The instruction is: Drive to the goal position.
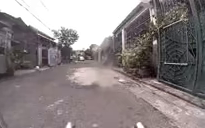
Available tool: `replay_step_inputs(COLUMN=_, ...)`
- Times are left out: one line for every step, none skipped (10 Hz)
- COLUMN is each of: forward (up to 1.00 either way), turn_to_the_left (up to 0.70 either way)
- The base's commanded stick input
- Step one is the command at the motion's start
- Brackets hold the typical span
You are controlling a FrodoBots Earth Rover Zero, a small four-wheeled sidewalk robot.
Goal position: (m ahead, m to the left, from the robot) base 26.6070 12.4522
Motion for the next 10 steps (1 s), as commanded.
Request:
replay_step_inputs(forward=0.7, turn_to_the_left=0.0)
replay_step_inputs(forward=0.7, turn_to_the_left=0.0)
replay_step_inputs(forward=0.7, turn_to_the_left=0.0)
replay_step_inputs(forward=0.7, turn_to_the_left=0.01)
replay_step_inputs(forward=0.7, turn_to_the_left=0.1)
replay_step_inputs(forward=0.7, turn_to_the_left=0.14)
replay_step_inputs(forward=0.7, turn_to_the_left=0.14)
replay_step_inputs(forward=0.7, turn_to_the_left=0.14)
replay_step_inputs(forward=0.7, turn_to_the_left=0.14)
replay_step_inputs(forward=0.7, turn_to_the_left=0.14)
